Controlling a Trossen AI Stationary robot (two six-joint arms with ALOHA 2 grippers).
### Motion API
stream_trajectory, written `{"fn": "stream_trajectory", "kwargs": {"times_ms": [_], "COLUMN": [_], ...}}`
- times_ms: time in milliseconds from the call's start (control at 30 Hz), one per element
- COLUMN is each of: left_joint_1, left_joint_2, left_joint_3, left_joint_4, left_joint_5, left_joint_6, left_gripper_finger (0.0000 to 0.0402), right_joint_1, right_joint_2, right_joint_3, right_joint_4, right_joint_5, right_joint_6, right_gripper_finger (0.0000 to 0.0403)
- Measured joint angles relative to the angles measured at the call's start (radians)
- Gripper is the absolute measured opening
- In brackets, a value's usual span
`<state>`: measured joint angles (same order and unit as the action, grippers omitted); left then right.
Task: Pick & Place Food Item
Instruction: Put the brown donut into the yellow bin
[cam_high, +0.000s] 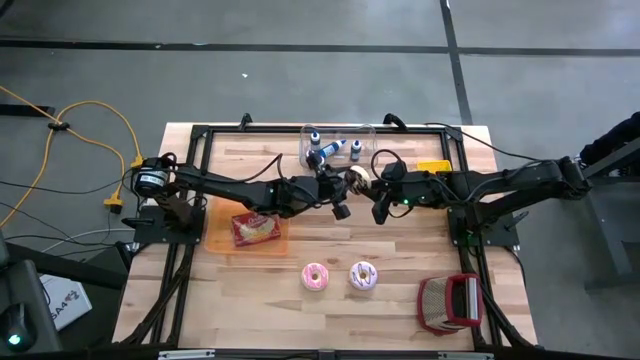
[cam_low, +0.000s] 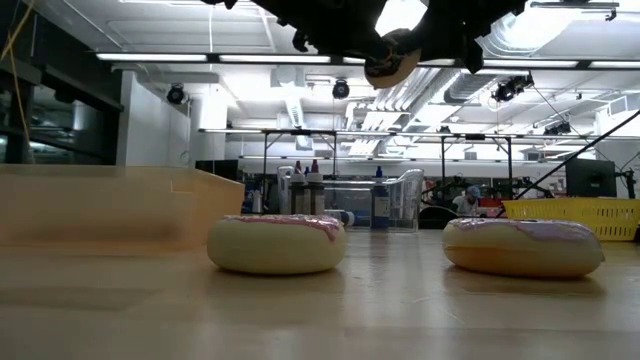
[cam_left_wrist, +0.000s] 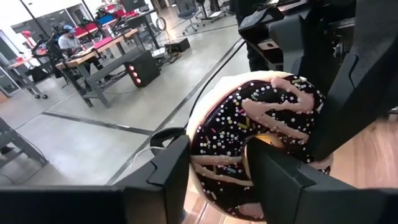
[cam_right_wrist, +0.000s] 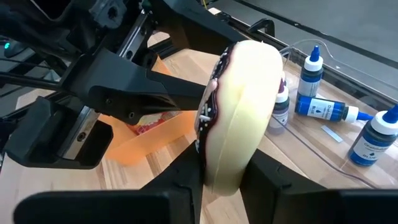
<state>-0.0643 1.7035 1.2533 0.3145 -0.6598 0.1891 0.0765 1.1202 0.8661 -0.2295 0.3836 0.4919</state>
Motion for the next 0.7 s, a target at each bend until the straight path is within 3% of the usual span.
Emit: {"fn": "stream_trajectory", "kwargs": {"times_ms": [700], "left_joint_1": [-0.022], "left_joint_2": [0.000], "left_joint_3": [0.000], "left_joint_4": [0.007], "left_joint_5": [0.029], "left_joint_6": [0.069], "left_gripper_finger": [0.0168], "right_joint_1": [0.001], "right_joint_2": [0.000], "right_joint_3": [0.000], "right_joint_4": [-0.059], "right_joint_5": [0.001], "right_joint_6": [0.038], "right_gripper_finger": [0.0067]}}
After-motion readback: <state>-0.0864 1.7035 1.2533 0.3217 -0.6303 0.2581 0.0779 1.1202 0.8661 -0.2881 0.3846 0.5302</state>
